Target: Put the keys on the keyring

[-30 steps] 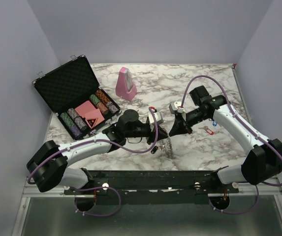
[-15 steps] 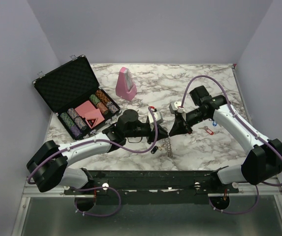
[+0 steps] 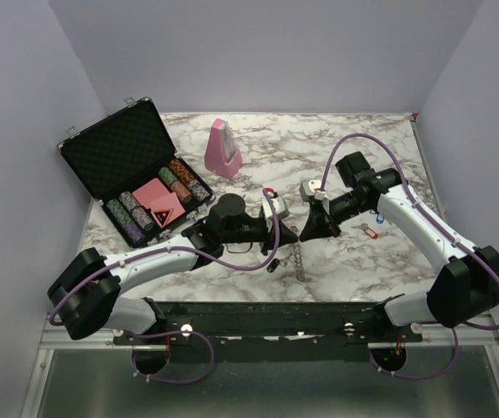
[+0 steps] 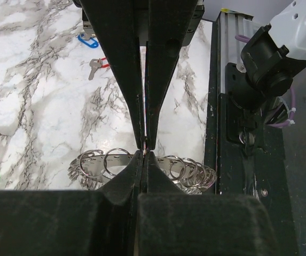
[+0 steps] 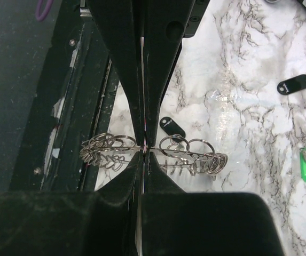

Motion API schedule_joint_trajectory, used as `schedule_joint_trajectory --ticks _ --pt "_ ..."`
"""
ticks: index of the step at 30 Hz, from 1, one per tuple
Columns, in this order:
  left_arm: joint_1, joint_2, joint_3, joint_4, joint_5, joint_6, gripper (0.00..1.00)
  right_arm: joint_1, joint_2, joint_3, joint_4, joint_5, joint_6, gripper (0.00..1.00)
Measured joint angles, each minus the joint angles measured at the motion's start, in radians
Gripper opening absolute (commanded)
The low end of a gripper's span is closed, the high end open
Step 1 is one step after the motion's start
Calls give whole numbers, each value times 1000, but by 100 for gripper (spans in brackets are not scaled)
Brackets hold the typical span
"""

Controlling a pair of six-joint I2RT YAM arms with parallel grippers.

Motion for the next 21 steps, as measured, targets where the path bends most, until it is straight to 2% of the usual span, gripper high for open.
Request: schedule_joint_trajectory --ticks 1,2,4,9,21 --pt "-1 0 0 2 -1 0 0 0 0 0 -1 0 0 27" --pt "-2 0 -1 5 -3 0 0 0 0 0 -3 -2 2 39" --pt "-4 0 -8 20 -13 -2 0 0 0 0 -8 -10 3 47" --pt "-8 -28 -84 93 -34 -20 0 0 0 1 -15 -35 0 47" --pt "-8 -80 -209 275 -58 -84 0 0 28 6 -32 -113 -8 40"
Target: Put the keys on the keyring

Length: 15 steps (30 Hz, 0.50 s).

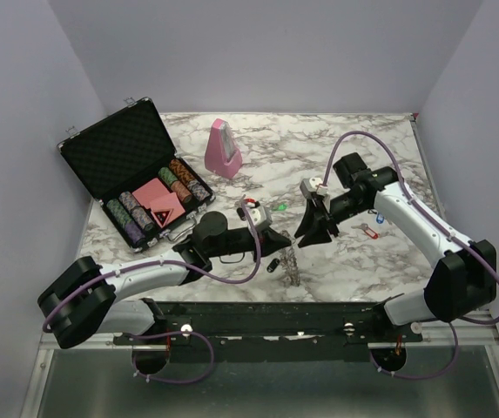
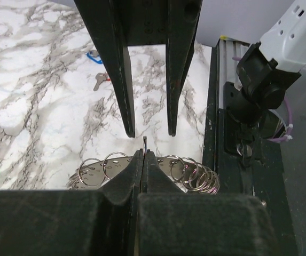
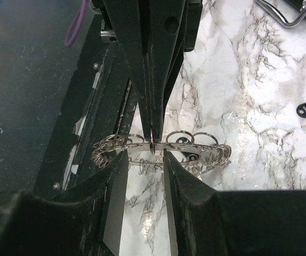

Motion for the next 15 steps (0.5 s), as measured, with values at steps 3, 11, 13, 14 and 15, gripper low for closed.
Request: schedule_joint_trajectory --ticks 3,11,13,14,15 --pt "0 0 -1 33 -6 -15 0 0 11 0 -4 -13 -3 36" --pt "0 0 -4 83 -14 -38 0 0 16 0 -12 -42 -12 29" --pt "0 1 -4 87 -14 -40 0 0 16 0 -12 -47 -13 27" --pt "0 2 -4 89 -14 -41 0 0 16 0 -12 -48 -13 26" --pt "0 2 -4 90 -14 -42 0 0 16 0 -12 -49 -13 24"
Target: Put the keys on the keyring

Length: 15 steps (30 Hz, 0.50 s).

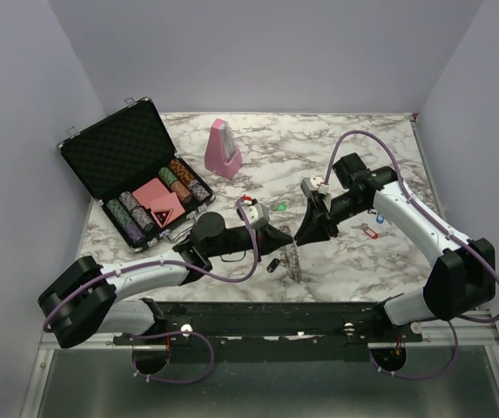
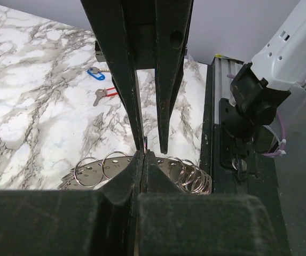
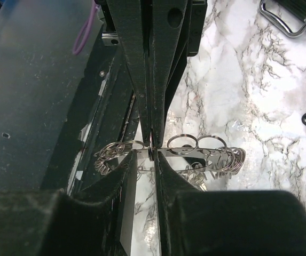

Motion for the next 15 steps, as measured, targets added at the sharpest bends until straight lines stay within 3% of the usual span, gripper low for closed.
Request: schedule_joint_trajectory --ticks 10,14,15 --pt "-8 9 0 13 -1 -15 0 0 2 0 5 -3 11 4" --pt "-8 9 0 13 -4 -18 0 0 2 0 12 -3 13 0" --pt "-8 9 0 13 -6 -19 7 0 2 0 13 -3 13 0"
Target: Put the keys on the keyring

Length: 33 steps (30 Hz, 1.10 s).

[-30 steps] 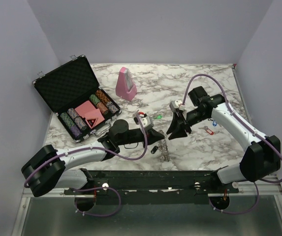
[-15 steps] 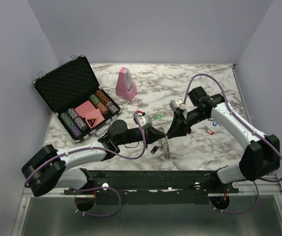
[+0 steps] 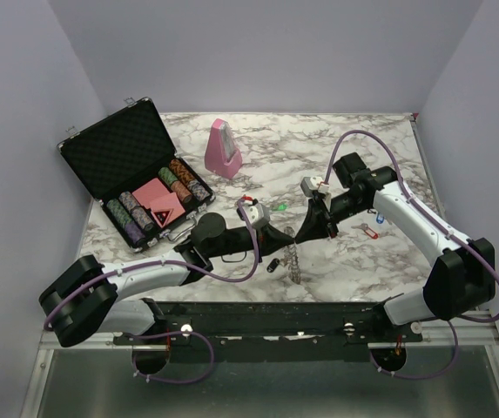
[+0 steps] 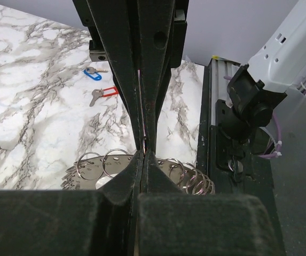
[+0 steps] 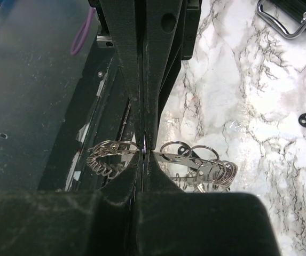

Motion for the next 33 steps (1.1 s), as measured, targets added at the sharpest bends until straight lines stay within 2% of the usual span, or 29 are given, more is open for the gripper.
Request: schedule_joint_trajectory --ticks 2,4,6,12,20,29,30,31,32,33 --pt "0 0 -2 0 -6 -2 28 0 0 0 2 0 0 0" --pt "0 -1 -3 2 -14 -5 38 0 0 0 5 1 2 0" --pt "0 -4 -5 1 -23 -10 41 0 1 0 5 1 6 0" --pt "0 -11 -6 1 -36 -18 42 0 2 0 5 1 7 0" --pt "0 -11 -6 0 -36 -21 37 0 2 0 5 1 8 0" --pt "0 2 2 -3 -31 -21 22 0 2 0 5 2 8 0" --pt "0 3 4 -5 -29 -21 17 0 2 0 5 4 8 0" --pt "0 5 8 -8 -27 -21 6 0 2 0 5 5 8 0" --pt "0 6 9 -10 -24 -21 0 0 2 0 5 5 8 0" --pt "0 6 10 -11 -22 -21 0 0 2 0 5 7 8 0"
